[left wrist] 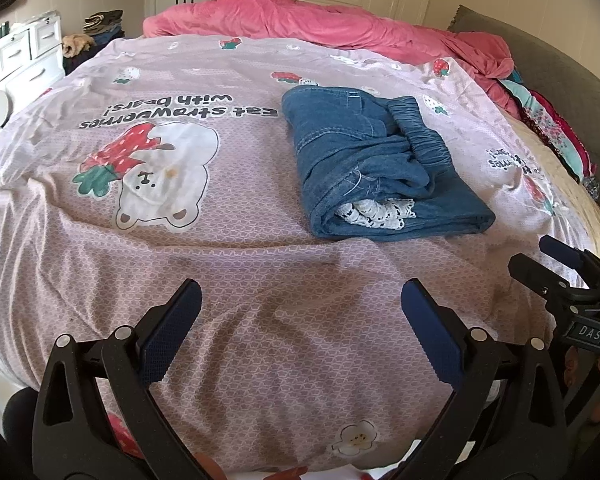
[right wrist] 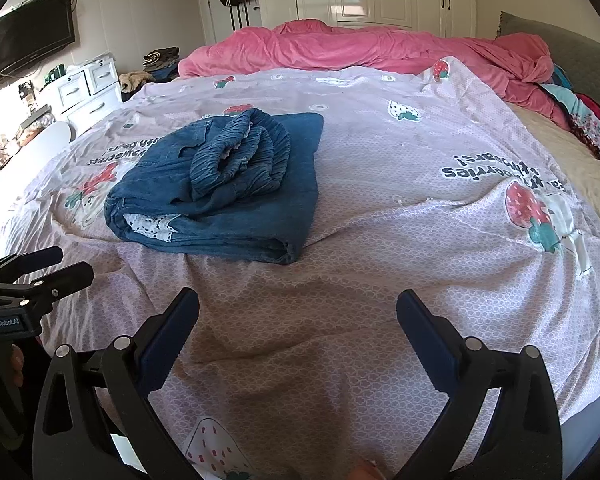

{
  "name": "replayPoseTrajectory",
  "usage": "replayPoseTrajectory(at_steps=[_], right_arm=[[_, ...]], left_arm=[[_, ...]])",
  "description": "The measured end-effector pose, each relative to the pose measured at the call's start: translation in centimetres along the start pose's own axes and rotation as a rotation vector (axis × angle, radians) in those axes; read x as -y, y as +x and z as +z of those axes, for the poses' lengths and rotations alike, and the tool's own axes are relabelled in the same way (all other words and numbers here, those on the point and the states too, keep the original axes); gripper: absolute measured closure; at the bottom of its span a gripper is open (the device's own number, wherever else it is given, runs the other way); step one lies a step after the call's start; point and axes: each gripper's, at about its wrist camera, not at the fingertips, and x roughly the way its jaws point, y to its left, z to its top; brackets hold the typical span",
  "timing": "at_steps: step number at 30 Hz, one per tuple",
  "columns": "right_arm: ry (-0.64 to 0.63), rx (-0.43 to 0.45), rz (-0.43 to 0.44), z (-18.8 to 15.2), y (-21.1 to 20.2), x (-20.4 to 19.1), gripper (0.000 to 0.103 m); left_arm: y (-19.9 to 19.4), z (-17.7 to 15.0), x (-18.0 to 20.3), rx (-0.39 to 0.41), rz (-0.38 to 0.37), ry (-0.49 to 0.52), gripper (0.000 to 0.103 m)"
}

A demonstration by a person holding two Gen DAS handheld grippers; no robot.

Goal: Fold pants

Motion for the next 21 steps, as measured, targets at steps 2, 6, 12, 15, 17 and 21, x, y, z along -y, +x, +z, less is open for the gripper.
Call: replayPoseTrajectory(at_steps=[2, 6, 12, 15, 17, 21], right_arm=[[0.000, 0.000, 0.000, 0.00, -0.02, -0.13, 0.004], [0.001, -0.002, -0.004, -0.03, -0.01, -0.05, 0.004], [0.000, -0.003, -0.007, -0.08, -0.02, 0.04, 0.004], [-0.001, -0.003, -0.011, -0.11, -0.03, 0.19, 0.004], [-0.002, -0.003, -0.013, -0.08, 0.03, 0.13, 0.004], [-0.003, -0.007, -0.017, -0.02, 0.20, 0.21, 0.004]], left_arm=[[-0.02, 0.04, 0.01, -0.001, 0.000, 0.000, 0.009], [0.02, 0.12, -0.03, 0.000, 0.001, -0.001, 0.009], [0.06, 0.08, 0.00, -0.007, -0.003, -0.002, 0.009], [0.17, 0.09, 0.09, -0.013, 0.008, 0.002, 0.009], [0.14, 0.13, 0.13, -0.012, 0.005, 0.003, 0.009], [0.08, 0.20, 0.19, -0.009, 0.000, 0.007, 0.009]])
